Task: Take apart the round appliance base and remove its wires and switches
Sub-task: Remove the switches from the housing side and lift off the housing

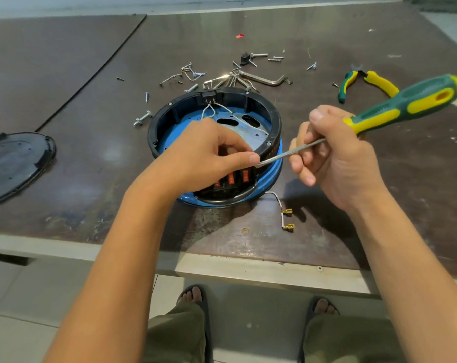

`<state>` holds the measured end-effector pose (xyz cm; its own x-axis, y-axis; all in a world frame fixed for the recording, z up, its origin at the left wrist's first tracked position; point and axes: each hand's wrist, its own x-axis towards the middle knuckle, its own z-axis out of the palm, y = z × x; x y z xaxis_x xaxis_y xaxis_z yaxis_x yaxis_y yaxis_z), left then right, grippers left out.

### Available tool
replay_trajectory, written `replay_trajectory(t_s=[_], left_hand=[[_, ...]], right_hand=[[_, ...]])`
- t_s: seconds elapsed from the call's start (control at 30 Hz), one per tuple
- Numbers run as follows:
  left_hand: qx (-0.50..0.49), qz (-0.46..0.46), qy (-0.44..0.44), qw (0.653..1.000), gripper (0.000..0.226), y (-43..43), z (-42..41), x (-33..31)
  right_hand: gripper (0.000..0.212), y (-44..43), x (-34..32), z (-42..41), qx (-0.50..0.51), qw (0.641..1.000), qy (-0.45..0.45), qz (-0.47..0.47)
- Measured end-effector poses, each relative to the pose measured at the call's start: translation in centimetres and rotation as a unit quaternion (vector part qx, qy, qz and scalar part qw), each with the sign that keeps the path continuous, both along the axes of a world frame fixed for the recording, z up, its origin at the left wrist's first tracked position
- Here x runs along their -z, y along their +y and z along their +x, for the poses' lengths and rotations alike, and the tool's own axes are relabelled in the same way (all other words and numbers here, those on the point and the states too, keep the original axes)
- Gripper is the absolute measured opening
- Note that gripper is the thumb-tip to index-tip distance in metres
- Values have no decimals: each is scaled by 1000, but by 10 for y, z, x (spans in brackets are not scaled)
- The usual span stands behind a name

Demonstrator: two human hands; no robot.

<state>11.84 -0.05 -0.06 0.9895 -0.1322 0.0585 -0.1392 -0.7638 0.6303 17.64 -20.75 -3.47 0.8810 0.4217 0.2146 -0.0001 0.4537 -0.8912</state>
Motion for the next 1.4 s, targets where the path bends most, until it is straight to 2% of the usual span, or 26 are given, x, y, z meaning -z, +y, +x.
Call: replay_trajectory(t_s=[0.17, 0.27, 0.33, 0.47, 0.6, 0.9, 0.97, 1.1, 1.2, 1.33, 1.4], left_hand=[[3, 1, 2, 1000, 19, 0, 0, 1], [2, -3, 0, 1000, 19, 0, 1, 0], [4, -4, -1, 1000, 18, 0, 1, 1], [5, -7, -3, 1000, 17, -1, 1, 1], [1, -8, -6, 1000, 16, -1, 1, 2], [13, -5, 6, 1000, 10, -1, 1, 0], [11, -7, 6, 1000, 11, -1, 1, 0], [3, 5, -3, 1000, 22, -1, 0, 1], [-9, 8, -12, 1000, 26, 0, 1, 3], [-24, 24, -27, 999, 28, -1, 5, 7], [-33, 25, -33, 999, 28, -1, 7, 9]], right_hand=[[35, 5, 4, -8, 19, 996, -74, -52], [35, 11, 4, -8, 20, 993, -99, -52], [38, 13, 3, -3, 26, 996, -61, -65], [35, 14, 3, 4, 49, 993, 80, -77], [43, 14, 4, 7, 56, 984, 148, -85], [41, 14, 7, 12, 58, 946, 307, -92], [40, 10, 5, 10, 54, 955, 273, -100], [40, -2, -5, 5, 59, 984, 138, -94], [43, -10, -12, -1, 74, 988, 85, -103], [62, -15, -15, -12, 81, 989, 12, -126], [63, -17, -14, -16, 100, 989, -20, -111]])
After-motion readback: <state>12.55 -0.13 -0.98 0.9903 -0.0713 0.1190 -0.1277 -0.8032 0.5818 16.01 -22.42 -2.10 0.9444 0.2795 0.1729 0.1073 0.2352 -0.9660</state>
